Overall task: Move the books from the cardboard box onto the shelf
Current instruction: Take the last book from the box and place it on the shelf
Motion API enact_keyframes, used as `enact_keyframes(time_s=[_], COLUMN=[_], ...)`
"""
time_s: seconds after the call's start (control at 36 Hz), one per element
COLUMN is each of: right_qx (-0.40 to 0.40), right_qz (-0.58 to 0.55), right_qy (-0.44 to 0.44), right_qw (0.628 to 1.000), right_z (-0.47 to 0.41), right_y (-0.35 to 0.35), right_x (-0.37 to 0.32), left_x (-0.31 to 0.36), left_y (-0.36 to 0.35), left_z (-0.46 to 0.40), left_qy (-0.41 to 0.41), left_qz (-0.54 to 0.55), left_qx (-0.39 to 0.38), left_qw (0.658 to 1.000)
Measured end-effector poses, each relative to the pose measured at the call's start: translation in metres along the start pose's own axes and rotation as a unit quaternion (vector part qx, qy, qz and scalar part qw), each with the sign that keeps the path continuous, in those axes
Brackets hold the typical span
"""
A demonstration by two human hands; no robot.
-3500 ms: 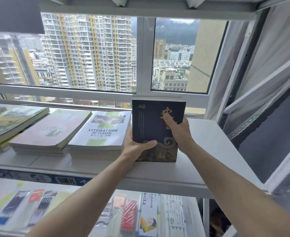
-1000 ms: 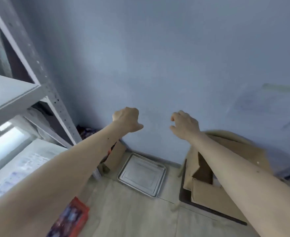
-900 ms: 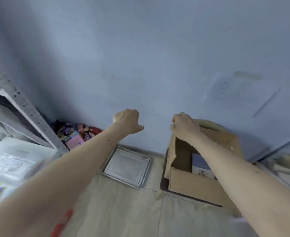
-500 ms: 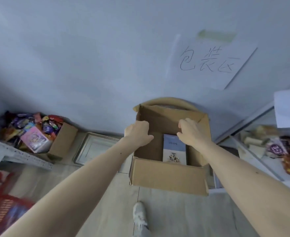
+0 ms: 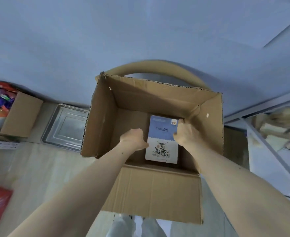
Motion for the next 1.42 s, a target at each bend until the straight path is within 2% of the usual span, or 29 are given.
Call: enact_keyframes(time_s=[0.14,0.28,0.44,0.53,0.58,0.81,0.97,1.06,1.17,1.25,1.36,1.42], right_qx=[-0.036,-0.079,-0.115,-0.121,-0.126,-0.141,-0.187,-0.177,-0.177,-0.197,-0.133,-0.118], right_qz=[-0.032,-0.120,-0.223,-0.229,-0.225,-0.262,-0.344,-0.420,-0.476,-0.473,-0.440,-0.439], right_qy=[-0.034,-0.099,-0.170,-0.182,-0.182,-0.202,-0.240,-0.253,-0.240,-0.211,-0.146,-0.108], right_qw=[0.998,0.985,0.953,0.949,0.949,0.933,0.888,0.854,0.827,0.833,0.876,0.884], right_z=[-0.047,-0.075,-0.087,-0.093,-0.095,-0.102,-0.091,-0.081,-0.064,-0.043,-0.011,0.007], right_y=[-0.048,-0.092,-0.126,-0.126,-0.124,-0.128,-0.121,-0.110,-0.084,-0.051,0.015,0.044], right_x=[0.011,0.019,0.020,0.021,0.022,0.030,0.024,0.022,0.007,-0.013,-0.042,-0.059], left_x=[-0.005,-0.002,0.002,0.002,0.005,0.015,0.013,0.012,0.005,0.001,-0.006,-0.011], left_y=[-0.048,-0.095,-0.117,-0.125,-0.133,-0.149,-0.126,-0.105,-0.070,-0.042,-0.004,0.017], left_z=[-0.047,-0.080,-0.105,-0.108,-0.107,-0.106,-0.082,-0.062,-0.028,0.006,0.060,0.088], left_qy=[0.038,0.063,0.114,0.146,0.155,0.152,0.122,0.114,0.094,0.069,0.034,0.017], left_qz=[0.038,0.200,0.365,0.406,0.410,0.456,0.537,0.573,0.598,0.611,0.639,0.643], left_qx=[-0.067,-0.131,-0.091,-0.097,-0.129,-0.204,-0.242,-0.249,-0.235,-0.229,-0.206,-0.179], left_qw=[0.996,0.969,0.919,0.897,0.889,0.853,0.799,0.772,0.761,0.755,0.740,0.744])
Point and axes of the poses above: each hand's wrist, its own z-axis away from the middle knuckle, its own y-axis out of the back of the hand, x = y × z, the point moved 7 cm from there along -z, towards the middle knuckle, and after that the axes turned 3 degrees about z, right-handed, at the moved point
